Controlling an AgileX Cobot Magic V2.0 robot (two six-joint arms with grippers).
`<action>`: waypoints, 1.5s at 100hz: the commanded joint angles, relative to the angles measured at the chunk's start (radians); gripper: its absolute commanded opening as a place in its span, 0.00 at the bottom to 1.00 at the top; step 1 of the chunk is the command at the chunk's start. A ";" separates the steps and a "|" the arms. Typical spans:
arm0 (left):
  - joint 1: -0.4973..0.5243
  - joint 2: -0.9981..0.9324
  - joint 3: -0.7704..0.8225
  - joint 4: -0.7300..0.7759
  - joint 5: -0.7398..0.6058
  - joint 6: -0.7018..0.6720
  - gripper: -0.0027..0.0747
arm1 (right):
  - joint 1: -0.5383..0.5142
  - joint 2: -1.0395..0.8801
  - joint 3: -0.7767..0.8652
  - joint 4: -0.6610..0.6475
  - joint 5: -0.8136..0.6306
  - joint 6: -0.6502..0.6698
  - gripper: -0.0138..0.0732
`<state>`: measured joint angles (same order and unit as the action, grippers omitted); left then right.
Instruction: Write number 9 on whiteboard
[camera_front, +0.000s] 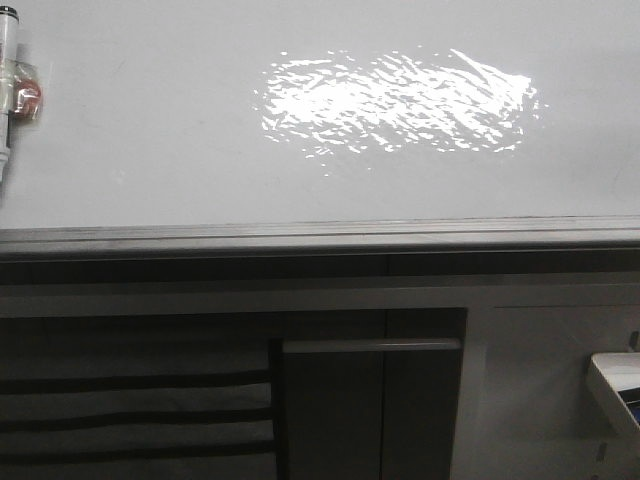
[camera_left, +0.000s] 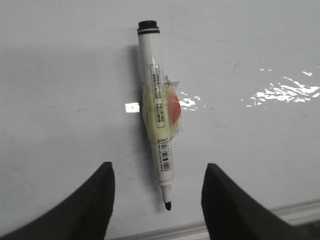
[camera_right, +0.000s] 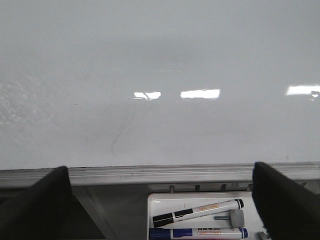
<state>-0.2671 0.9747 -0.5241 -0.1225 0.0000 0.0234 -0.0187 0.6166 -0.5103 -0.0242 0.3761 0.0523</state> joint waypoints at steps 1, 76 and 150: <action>-0.009 0.057 -0.039 0.001 -0.147 -0.002 0.44 | -0.007 0.006 -0.035 -0.011 -0.079 0.001 0.90; -0.039 0.309 -0.041 0.017 -0.387 -0.002 0.39 | -0.007 0.006 -0.035 -0.021 -0.079 0.001 0.90; -0.039 0.211 -0.046 0.047 -0.227 -0.002 0.01 | -0.003 0.004 -0.096 0.013 0.018 0.001 0.90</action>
<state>-0.2999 1.2494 -0.5372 -0.0882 -0.2065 0.0250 -0.0187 0.6166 -0.5355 -0.0215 0.4084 0.0540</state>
